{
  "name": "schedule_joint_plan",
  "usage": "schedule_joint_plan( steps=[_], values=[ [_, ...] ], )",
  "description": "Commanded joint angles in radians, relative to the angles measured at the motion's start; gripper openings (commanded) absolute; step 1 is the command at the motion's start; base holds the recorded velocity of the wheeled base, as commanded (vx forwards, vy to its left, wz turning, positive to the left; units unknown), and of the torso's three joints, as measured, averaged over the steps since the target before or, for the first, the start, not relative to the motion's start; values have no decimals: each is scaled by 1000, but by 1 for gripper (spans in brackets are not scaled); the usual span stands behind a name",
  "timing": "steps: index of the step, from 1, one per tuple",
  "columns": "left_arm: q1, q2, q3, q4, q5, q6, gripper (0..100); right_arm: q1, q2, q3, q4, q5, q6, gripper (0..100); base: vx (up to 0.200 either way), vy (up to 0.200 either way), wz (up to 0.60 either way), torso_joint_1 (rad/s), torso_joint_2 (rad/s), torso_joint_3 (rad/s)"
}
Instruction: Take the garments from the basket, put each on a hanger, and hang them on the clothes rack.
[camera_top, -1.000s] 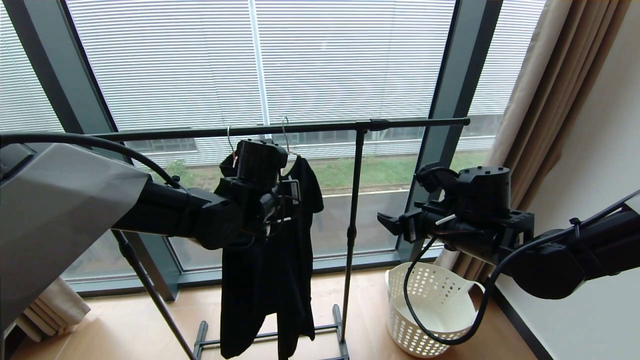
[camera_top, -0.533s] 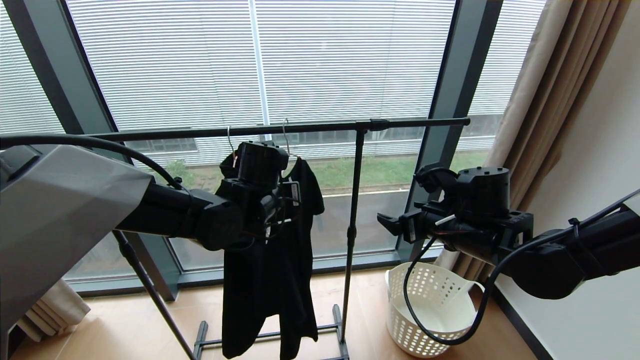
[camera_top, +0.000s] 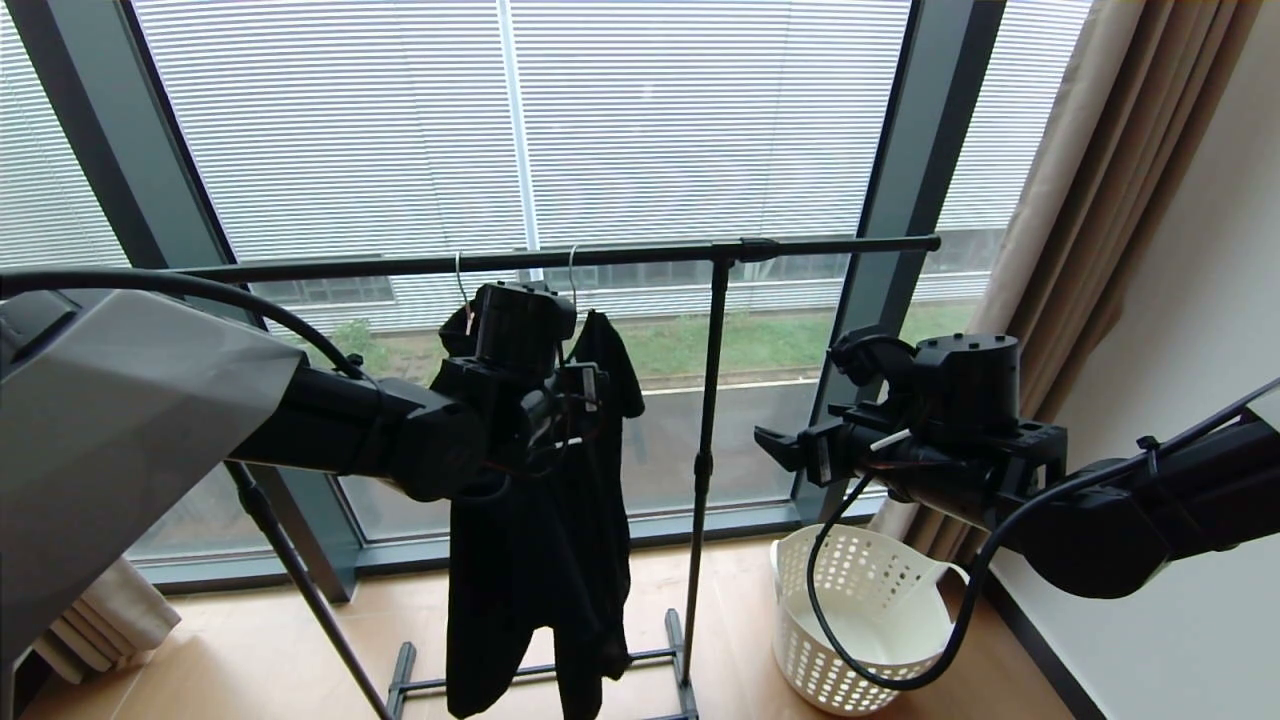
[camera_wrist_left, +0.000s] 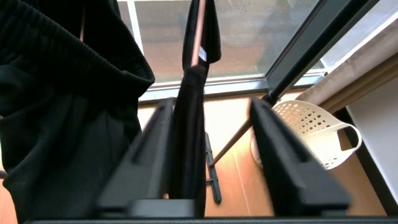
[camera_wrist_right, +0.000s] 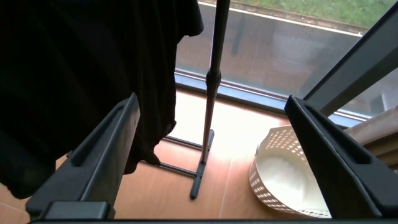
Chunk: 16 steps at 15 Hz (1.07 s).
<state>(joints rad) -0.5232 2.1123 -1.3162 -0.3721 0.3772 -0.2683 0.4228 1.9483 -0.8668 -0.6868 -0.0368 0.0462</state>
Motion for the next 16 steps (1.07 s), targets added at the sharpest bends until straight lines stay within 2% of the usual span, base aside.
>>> schedule_joint_plan(
  steps=[1,7,9,12,14,15,16],
  values=[
    [0,-3,0,1,0,0,100,1,1,0,0,0,0,100,0,0,0,0,0,0],
    [0,-6,5,1,0,0,100,-1,1,2,0,0,0,100,0,0,0,0,0,0],
    [-6,-60,35,4,0,3,100,-1,-8,6,-2,0,0,100,0,0,0,0,0,0],
    [-11,-178,164,2,-1,43,100,-2,-89,63,-2,0,0,100,0,0,0,0,0,0],
    [-9,-307,331,1,-6,78,100,-15,-170,154,-2,0,-8,100,0,0,0,0,0,0],
    [-9,-344,380,1,-9,92,100,-16,-198,186,-2,0,-12,100,0,0,0,0,0,0],
    [-9,-402,474,-4,-12,112,100,-15,-243,264,-5,0,-25,100,0,0,0,0,0,0]
  ],
)
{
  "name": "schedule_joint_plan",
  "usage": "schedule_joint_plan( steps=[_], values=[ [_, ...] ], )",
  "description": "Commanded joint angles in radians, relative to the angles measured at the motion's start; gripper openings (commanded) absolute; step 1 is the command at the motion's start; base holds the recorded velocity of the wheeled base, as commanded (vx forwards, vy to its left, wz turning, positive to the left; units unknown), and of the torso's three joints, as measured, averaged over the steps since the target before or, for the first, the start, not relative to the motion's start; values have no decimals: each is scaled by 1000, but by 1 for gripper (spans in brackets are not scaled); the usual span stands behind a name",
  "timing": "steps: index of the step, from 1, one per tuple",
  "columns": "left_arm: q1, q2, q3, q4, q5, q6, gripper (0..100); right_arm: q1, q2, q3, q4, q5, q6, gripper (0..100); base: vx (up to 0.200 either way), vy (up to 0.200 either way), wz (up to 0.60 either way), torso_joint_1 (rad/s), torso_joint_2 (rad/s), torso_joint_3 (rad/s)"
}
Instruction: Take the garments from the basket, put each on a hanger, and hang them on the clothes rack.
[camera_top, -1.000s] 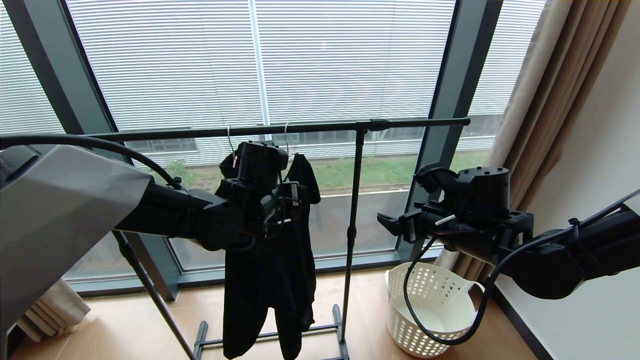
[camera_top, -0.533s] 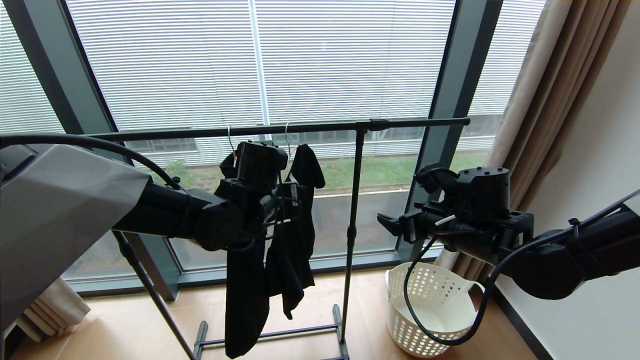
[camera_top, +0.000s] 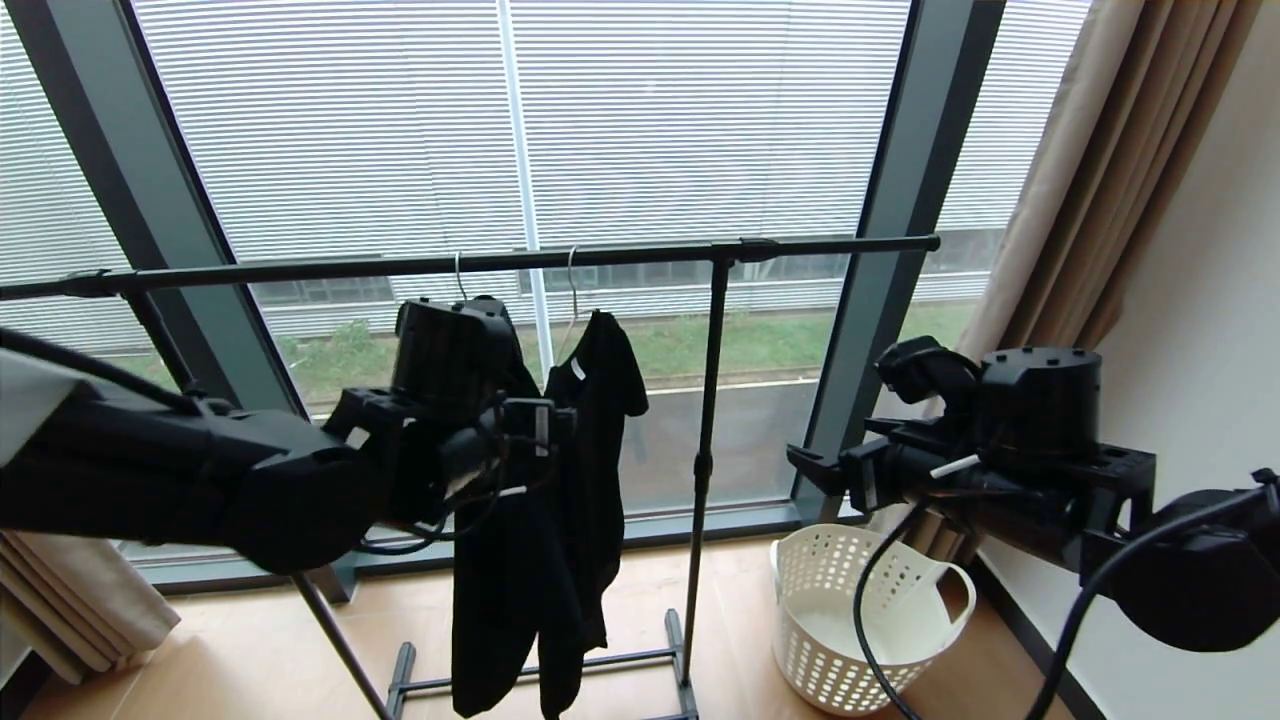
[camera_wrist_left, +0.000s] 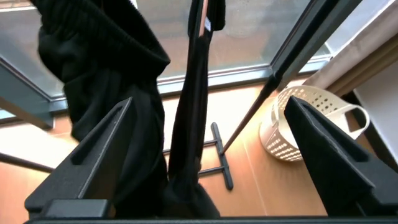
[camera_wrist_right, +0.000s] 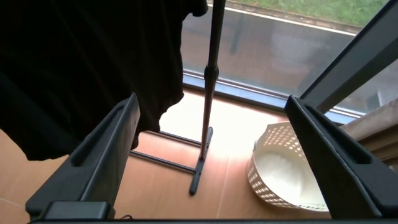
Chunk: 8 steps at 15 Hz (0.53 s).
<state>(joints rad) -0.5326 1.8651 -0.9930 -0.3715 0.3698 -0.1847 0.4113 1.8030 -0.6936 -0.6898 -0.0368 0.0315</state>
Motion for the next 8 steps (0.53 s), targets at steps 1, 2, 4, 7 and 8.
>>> schedule_joint_plan(
  steps=[1,2,4,7,8],
  values=[
    [-1,-199,232,-9,-12,30,100,-3,-126,166,-8,0,-13,100,0,0,0,0,0,0],
    [-1,-218,267,-14,-28,28,100,-3,-139,200,-11,0,-12,100,0,0,0,0,0,0],
    [0,-264,367,-38,-77,27,100,-3,-160,276,-34,-2,-12,100,0,0,0,0,0,0],
    [43,-356,626,-150,-144,25,100,-3,-160,502,-166,-40,-5,100,0,0,0,0,0,0],
    [43,-360,637,-153,-144,25,100,-3,-160,511,-174,-43,-5,100,0,0,0,0,0,0]
  ],
)
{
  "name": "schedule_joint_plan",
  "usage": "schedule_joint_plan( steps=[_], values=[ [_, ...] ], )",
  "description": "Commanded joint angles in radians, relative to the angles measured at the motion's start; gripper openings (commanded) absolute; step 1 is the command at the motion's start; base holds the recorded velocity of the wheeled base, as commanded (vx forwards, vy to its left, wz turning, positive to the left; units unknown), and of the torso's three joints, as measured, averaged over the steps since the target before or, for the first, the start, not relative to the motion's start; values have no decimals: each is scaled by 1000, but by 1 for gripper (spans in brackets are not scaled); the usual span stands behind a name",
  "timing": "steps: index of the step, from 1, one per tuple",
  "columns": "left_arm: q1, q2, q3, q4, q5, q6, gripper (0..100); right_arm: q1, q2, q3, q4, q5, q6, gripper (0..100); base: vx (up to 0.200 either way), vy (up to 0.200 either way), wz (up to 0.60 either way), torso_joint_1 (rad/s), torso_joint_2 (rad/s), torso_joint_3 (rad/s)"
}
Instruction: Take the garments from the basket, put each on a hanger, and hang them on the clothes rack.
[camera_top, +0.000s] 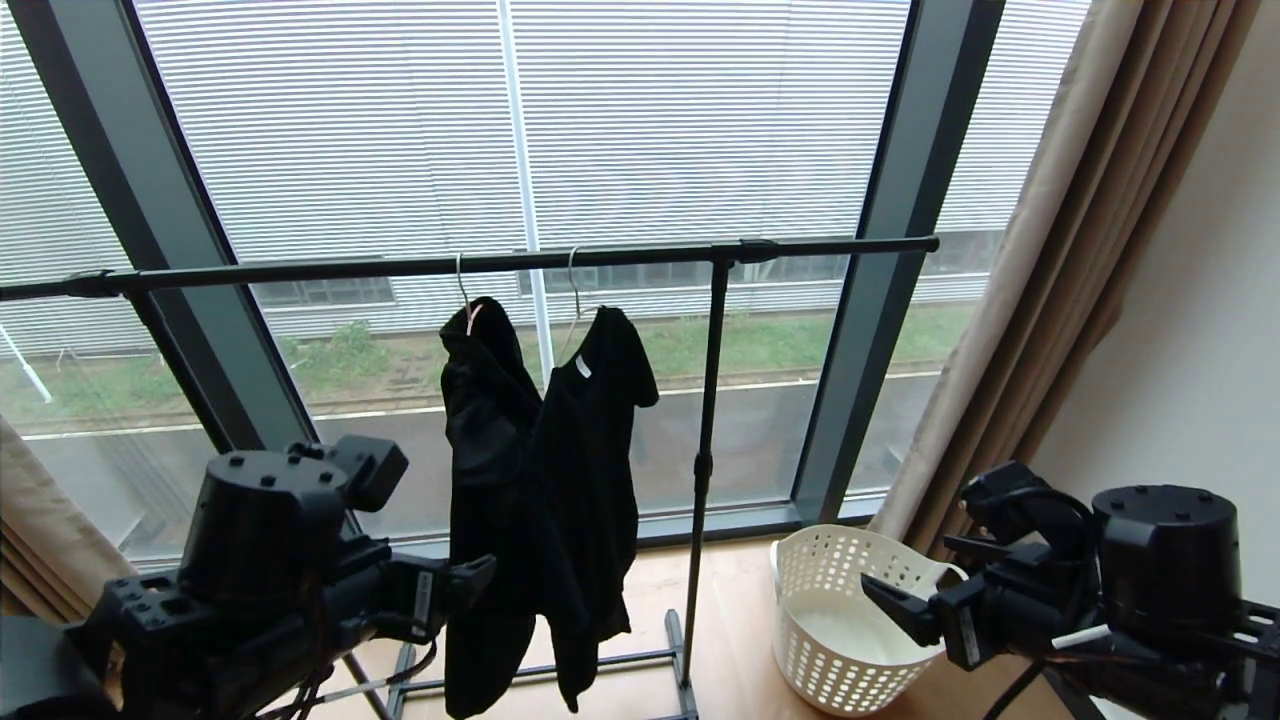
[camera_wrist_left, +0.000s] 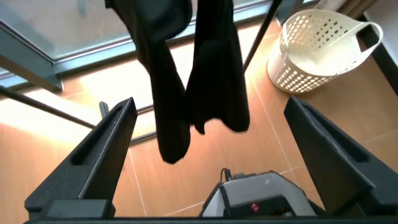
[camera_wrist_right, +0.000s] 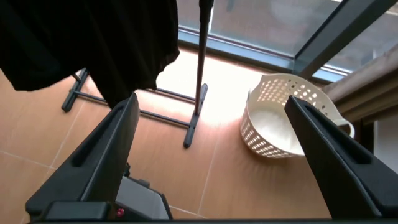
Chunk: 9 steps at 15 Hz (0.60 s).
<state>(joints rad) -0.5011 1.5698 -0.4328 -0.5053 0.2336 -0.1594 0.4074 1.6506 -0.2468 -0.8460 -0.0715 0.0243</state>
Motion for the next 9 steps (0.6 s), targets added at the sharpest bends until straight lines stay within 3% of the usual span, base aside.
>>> schedule_joint_plan(
  steps=[1,3,6,9],
  values=[
    [10,-140,204,-48,-8,1,100,5,-14,176,-111,-34,2,100,0,0,0,0,0,0],
    [12,-254,327,-70,-8,0,100,5,-32,247,-154,-54,16,100,0,0,0,0,0,0],
    [9,-425,433,-58,-8,14,100,33,-187,247,36,-82,71,100,0,0,0,0,0,0],
    [-7,-712,433,206,-27,37,100,179,-341,247,215,-90,152,100,0,0,0,0,0,0]
  ],
)
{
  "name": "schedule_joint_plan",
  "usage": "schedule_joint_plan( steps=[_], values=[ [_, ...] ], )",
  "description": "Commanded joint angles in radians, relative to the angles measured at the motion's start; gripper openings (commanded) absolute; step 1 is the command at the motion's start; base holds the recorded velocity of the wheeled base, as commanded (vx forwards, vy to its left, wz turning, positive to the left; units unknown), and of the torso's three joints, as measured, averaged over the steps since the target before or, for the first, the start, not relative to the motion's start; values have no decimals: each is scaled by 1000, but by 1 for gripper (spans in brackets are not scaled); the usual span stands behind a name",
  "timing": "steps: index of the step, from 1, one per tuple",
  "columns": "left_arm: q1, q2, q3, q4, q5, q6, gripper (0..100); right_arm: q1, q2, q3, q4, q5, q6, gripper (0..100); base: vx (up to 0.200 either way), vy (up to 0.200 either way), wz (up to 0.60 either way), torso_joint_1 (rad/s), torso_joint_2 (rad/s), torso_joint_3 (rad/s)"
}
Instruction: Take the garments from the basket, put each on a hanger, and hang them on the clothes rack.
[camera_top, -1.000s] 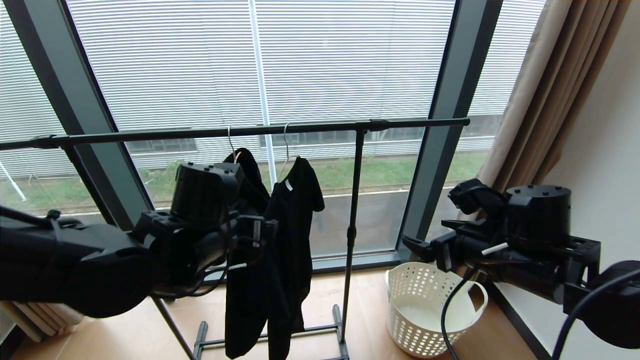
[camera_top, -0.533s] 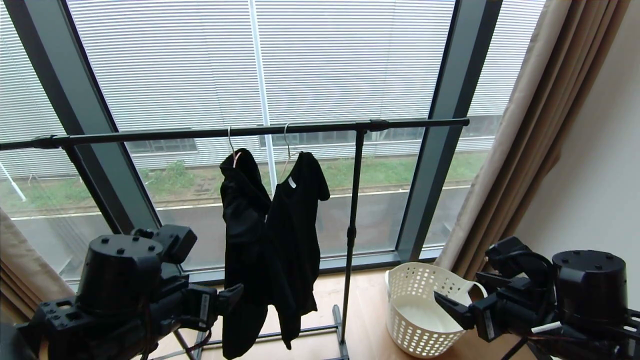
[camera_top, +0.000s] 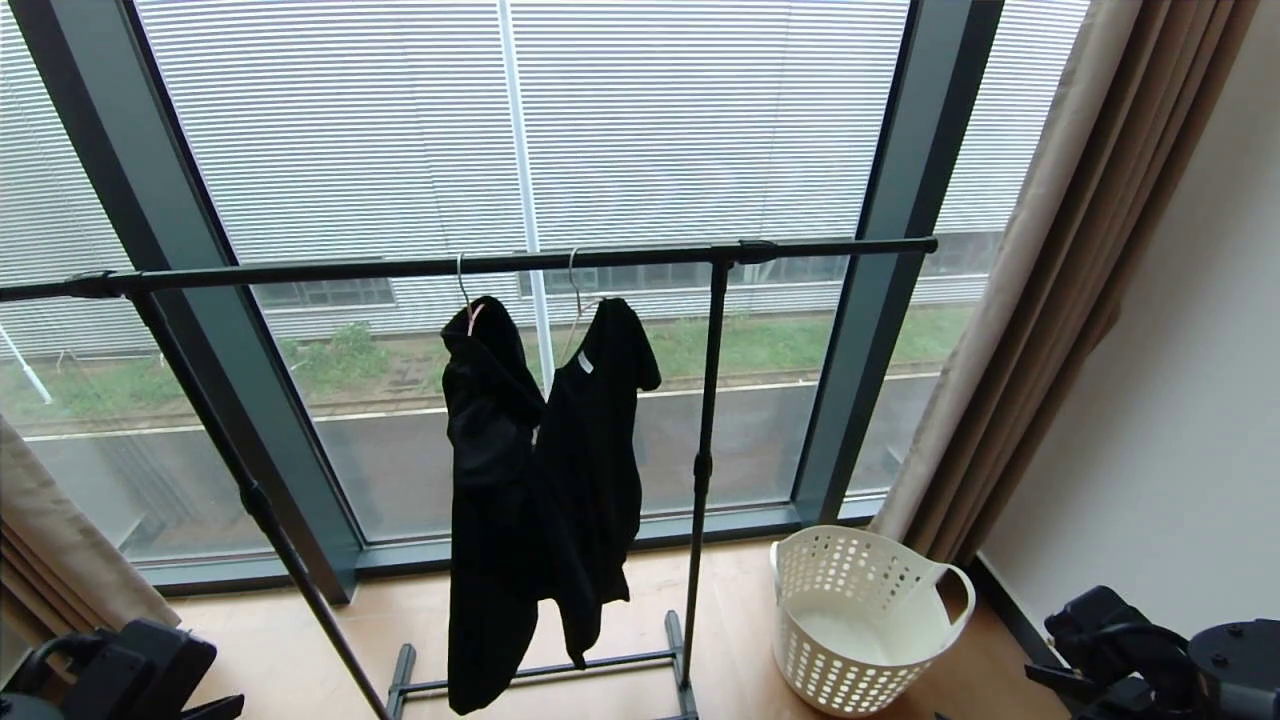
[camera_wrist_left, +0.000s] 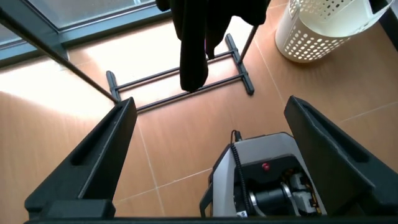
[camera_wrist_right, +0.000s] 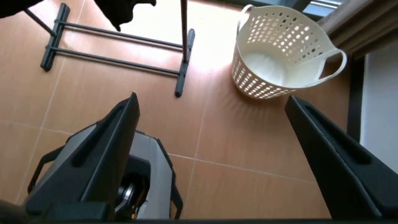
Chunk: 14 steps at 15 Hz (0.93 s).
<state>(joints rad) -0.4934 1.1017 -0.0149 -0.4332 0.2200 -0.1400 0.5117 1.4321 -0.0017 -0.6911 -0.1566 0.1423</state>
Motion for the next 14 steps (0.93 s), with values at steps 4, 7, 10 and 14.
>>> schedule_joint_plan(
  steps=[4,7,10,14],
  values=[
    [-24,-585,-14,472,-100,102,100,103,-340,2,249,-4,48,100,0,0,0,0,0,0],
    [-68,-720,-17,482,-232,91,100,103,-590,2,449,-3,42,100,0,0,0,0,0,0],
    [-99,-795,-20,487,-231,91,100,97,-857,-3,647,-8,28,100,0,0,0,0,0,0],
    [-39,-809,-31,521,-77,99,100,10,-981,-17,719,-129,-47,100,0,0,0,0,0,0]
  ],
)
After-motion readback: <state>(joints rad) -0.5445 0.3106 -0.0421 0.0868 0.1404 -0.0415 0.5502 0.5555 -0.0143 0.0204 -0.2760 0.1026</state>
